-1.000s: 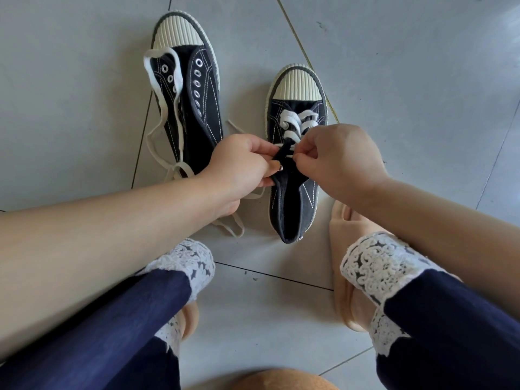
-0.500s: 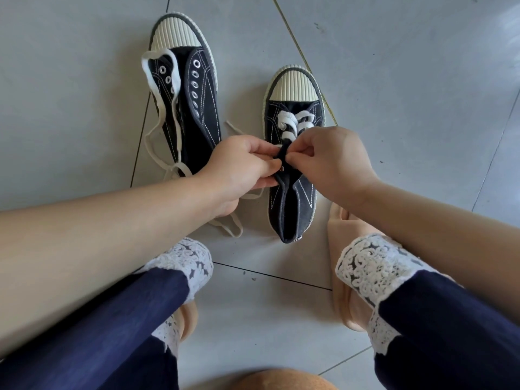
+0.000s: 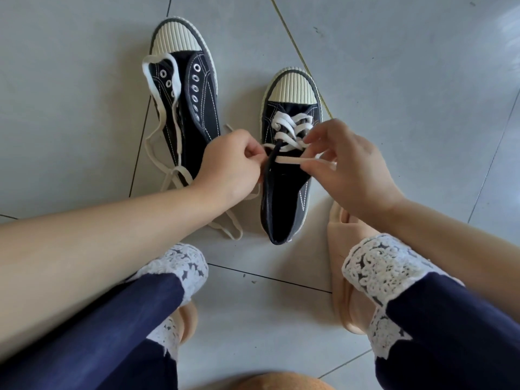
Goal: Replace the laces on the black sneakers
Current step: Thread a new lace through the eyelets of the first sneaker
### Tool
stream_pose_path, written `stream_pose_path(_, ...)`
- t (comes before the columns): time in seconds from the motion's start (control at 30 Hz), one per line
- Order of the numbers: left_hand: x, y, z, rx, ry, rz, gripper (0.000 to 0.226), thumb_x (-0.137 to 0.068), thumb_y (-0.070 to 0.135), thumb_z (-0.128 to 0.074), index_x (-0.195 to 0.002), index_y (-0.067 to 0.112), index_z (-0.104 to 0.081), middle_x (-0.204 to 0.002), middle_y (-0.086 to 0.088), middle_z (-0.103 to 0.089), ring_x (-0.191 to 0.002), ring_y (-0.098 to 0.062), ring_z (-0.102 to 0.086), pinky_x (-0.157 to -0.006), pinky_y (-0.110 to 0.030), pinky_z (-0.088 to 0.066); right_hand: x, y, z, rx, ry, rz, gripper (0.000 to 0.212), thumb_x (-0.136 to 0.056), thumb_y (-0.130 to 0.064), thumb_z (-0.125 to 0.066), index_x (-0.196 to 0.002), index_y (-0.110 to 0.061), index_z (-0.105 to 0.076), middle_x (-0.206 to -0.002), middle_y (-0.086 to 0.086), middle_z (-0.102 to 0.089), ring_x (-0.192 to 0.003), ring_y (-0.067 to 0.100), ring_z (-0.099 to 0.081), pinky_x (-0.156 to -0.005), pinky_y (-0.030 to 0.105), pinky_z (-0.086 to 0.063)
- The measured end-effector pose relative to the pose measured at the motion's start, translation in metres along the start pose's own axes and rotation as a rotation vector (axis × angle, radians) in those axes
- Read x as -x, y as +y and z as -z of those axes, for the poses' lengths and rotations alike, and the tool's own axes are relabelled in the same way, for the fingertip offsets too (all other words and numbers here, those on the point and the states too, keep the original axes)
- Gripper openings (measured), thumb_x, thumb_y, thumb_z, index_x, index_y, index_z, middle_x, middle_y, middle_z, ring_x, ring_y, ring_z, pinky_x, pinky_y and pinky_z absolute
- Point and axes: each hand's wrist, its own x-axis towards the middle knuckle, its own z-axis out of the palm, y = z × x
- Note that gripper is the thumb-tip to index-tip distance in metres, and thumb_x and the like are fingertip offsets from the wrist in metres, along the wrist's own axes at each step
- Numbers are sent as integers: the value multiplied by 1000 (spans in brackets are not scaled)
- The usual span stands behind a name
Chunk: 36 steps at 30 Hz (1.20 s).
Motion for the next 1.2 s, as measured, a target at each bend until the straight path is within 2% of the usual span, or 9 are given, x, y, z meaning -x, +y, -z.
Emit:
stream_pose_path(0.13,2,-1,-6,90,24,79,20,-87,9,-56,-70,19,-52,-70,3,-56,-73,-17,-62,-64,-28,-53,1,4,6,22,67,-10,27,-78,-19,-69,-102,-21,-56,-85,-18,-52,-72,6,-49,-69,7,-37)
stream_pose_path(0.27,7,5,-14,113,-26,80,21,-87,12,-55,-70,22,-49,-78,-3,-60,-78,-21,-63,-70,-38,-53,0,-5,-3,152,-78,22,54,-65,-54,-65,-115,-35,-58,-97,-9,-43,-83,9,-52,-89,32,-43)
stream_pose_path(0.4,9,5,-13,0,-47,-24,23,-88,13,-52,-70,25,-44,-72,7,-51,-68,-6,-50,-55,-17,-38,-6,-9,-9,286,-106,58,55,-62,-65,-54,-111,-40,-61,-94,-9,-37,-80,6,-41,-87,28,-32)
stream_pose_path(0.53,8,5,-4,-37,-47,-124,20,-89,7,-52,-72,17,-46,-72,7,-52,-65,-1,-53,-55,-4,-40,-9,-6,-6,356,-107,60,46,-64,-60,-53,-103,-38,-62,-96,-10,-38,-77,7,-41,-87,26,-27)
stream_pose_path(0.63,6,0,18,274,-7,-43,23,-91,-1,-45,-72,12,-45,-82,-7,-62,-73,-13,-68,-67,-19,-55,-7,5,3,317,-97,38,31,-71,-49,-61,-101,-40,-63,-95,-11,-39,-70,1,-41,-88,27,-29)
stream_pose_path(0.77,11,-1,35,724,-76,62,24,-94,-4,-37,-77,11,-42,-84,-7,-69,-93,-20,-67,-82,-27,-54,-5,7,5,150,-134,48,38,-72,-46,-66,-108,-39,-61,-100,-9,-43,-79,3,-47,-91,35,-42)
stream_pose_path(0.87,11,13,26,1008,-244,146,25,-94,-5,-32,-75,9,-42,-63,-2,-62,-73,-21,-67,-77,-32,-55,-4,5,2,89,-85,57,52,-70,-36,-71,-119,-29,-53,-102,-8,-46,-85,7,-50,-88,35,-46)
stream_pose_path(1.03,6,16,24,638,-214,121,26,-94,3,-38,-73,15,-46,-57,4,-41,-45,-6,-35,-53,-22,-43,-1,11,1,101,-17,-22,62,-70,-33,-72,-123,-20,-44,-99,-10,-45,-75,3,-47,-88,35,-43)
stream_pose_path(1.2,-3,14,32,-223,-167,-213,9,-82,33,-60,-79,24,-59,-71,11,-58,-63,1,-50,-55,-9,-35,-1,4,-2,194,25,45,65,-69,-29,-73,-125,-13,-46,-105,-6,-41,-86,8,-46,-97,38,-39)
